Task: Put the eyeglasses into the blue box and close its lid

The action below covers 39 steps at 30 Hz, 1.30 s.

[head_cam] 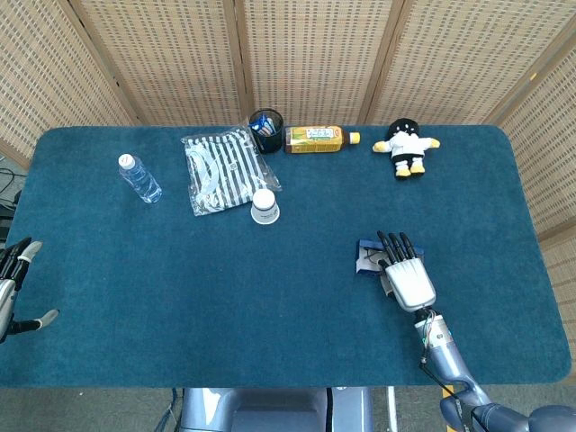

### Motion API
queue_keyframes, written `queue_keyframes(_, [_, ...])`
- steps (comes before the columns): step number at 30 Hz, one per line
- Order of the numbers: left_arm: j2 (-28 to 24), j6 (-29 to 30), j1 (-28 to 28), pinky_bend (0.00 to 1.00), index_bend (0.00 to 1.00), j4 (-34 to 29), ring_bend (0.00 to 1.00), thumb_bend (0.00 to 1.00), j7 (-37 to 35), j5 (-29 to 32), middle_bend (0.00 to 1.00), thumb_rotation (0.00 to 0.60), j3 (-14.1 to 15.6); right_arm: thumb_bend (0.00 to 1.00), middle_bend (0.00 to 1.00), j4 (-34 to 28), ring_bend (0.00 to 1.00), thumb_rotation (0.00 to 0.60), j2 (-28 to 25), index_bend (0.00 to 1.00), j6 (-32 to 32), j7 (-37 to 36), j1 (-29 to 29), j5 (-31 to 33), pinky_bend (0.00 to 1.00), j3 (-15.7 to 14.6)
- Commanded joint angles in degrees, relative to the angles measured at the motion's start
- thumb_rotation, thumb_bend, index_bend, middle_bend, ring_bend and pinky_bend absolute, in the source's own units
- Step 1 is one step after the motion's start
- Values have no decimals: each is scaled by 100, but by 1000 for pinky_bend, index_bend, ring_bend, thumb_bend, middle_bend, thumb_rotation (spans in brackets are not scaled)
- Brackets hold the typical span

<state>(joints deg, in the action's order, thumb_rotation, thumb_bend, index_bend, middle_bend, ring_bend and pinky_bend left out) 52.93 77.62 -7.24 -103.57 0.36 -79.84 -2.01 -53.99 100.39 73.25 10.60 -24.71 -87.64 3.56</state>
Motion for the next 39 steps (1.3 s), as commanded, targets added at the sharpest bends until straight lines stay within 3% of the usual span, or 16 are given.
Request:
queue_keyframes(1, [-8,10,5,0,0,1,0,0,-18,-13,0,600,2,596,0,-475,0,600,-328,726,116,-5,122,-140,41,-178])
queue_keyframes(10, [-32,59,28,0,0,-2,0,0,-78,-95,0,600,24,617,0,-1846,0,600,-1422,726,330,280,458,-691,40,-875])
queue_keyframes(16, [-27,55,27,0,0,-11,0,0,-49,-133,0,600,44,620,0,-2331,0,600,-1894,726,480,405,552,-1074,40,-1149])
queue_keyframes(39, [15,-70,-30,0,0,-14,0,0,69,3,0,600,30,620,0,-2657,0,600,-1898,726,-782,1416,-4,-531,41,-616])
